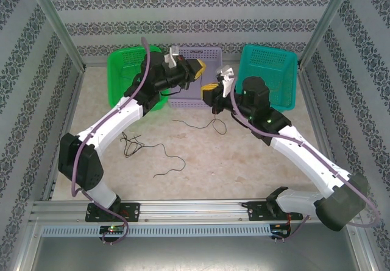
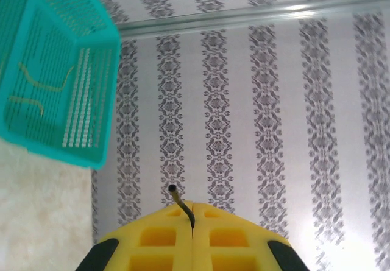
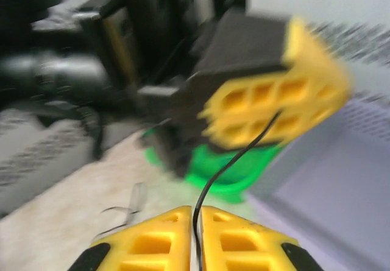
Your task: Untangle the cables
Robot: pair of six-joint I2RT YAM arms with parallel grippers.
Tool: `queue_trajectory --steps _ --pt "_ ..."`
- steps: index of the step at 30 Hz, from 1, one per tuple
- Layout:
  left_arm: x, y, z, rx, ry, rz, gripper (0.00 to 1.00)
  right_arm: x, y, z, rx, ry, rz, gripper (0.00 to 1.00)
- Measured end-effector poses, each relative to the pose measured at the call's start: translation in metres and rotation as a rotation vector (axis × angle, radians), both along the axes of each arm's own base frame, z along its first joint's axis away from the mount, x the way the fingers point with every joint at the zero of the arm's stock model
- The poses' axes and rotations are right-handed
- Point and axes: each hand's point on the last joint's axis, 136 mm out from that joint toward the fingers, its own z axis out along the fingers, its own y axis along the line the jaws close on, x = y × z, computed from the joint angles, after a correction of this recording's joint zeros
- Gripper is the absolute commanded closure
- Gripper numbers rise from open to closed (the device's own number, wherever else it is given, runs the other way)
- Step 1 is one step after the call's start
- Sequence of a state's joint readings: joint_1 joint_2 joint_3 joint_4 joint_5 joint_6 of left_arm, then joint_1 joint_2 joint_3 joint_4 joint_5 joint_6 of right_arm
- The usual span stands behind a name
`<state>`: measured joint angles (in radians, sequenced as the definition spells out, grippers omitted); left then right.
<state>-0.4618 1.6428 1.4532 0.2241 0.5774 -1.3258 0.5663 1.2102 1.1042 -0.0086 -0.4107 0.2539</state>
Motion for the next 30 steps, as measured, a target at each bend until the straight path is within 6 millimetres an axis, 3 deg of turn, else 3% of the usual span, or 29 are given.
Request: queue_trajectory --steps 3,7,12,17,22,27,30 --pt "-0.001 0.006 0.008 0.108 -0.208 -0.051 1.0 -0.01 0.0 0.0 0.082 0.142 0.071 0.66" --pt "-0.018 -0.005 0.012 0.24 -0.416 -0.139 1.0 0.007 -0.029 0.017 0.178 0.235 0.018 0.54" --pt "-0.047 -0.022 0.012 0.39 -0.617 -0.237 1.0 0.024 -0.054 0.058 0.274 0.253 -0.05 0.58" --pt "-0.072 -0.04 0.004 0.543 -0.78 -0.306 1.0 0.04 -0.057 0.086 0.339 0.28 -0.055 0.65" --pt "-0.087 -0.048 -0.003 0.656 -0.896 -0.337 1.0 0.045 -0.048 0.07 0.322 0.361 -0.042 0.65" --pt "-0.086 -0.045 -0.011 0.712 -0.918 -0.348 1.0 0.036 -0.04 0.049 0.232 0.39 -0.035 0.65" --pt "-0.086 -0.044 -0.013 0.725 -0.925 -0.354 1.0 0.032 -0.041 0.039 0.173 0.382 -0.036 0.6"
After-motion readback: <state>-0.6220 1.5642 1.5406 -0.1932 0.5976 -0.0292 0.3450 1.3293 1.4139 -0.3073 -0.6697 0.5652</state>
